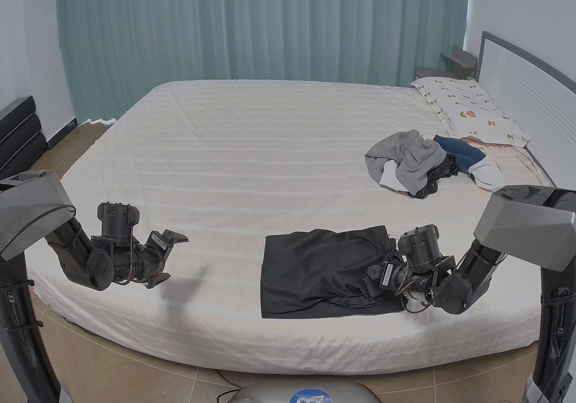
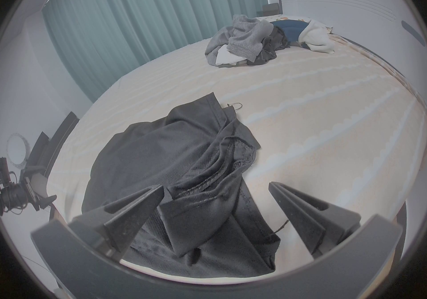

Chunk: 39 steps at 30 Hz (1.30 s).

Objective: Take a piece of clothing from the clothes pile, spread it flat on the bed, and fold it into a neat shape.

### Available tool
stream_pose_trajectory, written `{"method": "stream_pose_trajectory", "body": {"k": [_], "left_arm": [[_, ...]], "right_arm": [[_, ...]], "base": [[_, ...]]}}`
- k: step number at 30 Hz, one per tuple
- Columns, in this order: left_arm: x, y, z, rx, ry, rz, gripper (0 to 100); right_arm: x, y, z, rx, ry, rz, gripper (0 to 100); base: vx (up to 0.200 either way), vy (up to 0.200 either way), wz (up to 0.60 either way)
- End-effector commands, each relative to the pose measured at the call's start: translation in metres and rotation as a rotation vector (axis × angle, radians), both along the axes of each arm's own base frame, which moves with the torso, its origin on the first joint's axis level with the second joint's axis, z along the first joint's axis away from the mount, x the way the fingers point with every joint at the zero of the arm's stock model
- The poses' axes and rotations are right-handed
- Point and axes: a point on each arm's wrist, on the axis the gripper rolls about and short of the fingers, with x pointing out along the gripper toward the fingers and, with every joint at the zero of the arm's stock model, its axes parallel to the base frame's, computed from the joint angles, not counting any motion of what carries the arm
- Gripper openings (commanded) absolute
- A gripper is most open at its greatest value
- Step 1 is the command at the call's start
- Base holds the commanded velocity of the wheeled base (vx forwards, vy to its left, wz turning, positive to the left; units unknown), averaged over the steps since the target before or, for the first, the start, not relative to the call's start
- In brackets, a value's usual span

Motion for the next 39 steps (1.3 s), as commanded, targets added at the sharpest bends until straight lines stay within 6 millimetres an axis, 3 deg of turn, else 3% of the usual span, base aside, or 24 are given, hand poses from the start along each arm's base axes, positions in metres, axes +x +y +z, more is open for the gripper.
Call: {"method": "stream_pose_trajectory", "body": {"k": [1,6,10,16,20,28,33,39], "left_arm": [[0.0,0.0,-0.001,0.0,0.003,0.0,100],[0.0,0.0,-0.001,0.0,0.003,0.0,100],[0.0,0.0,-0.001,0.0,0.003,-0.001,100],[0.0,0.0,-0.001,0.0,0.003,-0.001,100],[0.0,0.0,-0.001,0.0,0.003,-0.001,100],[0.002,0.0,-0.002,0.005,0.003,0.007,100],[0.002,0.0,0.0,-0.004,-0.002,0.014,100],[0.002,0.0,0.0,-0.006,-0.001,0.009,100]], "right_arm": [[-0.008,-0.008,-0.005,-0.053,0.042,0.018,100],[-0.021,-0.031,-0.007,-0.086,0.084,-0.009,100],[-0.038,-0.061,-0.01,-0.092,0.147,-0.06,100],[-0.059,-0.084,0.0,-0.028,0.126,-0.054,100],[-0.059,-0.095,0.004,-0.02,0.072,-0.074,100],[-0.05,-0.09,0.024,0.084,-0.05,-0.041,100],[-0.024,-0.083,0.035,0.17,-0.129,-0.077,100],[0.004,-0.063,0.028,0.244,-0.15,-0.048,100]], "base": [[0.0,0.0,0.0],[0.0,0.0,0.0],[0.0,0.0,0.0],[0.0,0.0,0.0],[0.0,0.0,0.0],[0.0,0.0,0.0],[0.04,0.0,0.0],[0.2,0.0,0.0]]}}
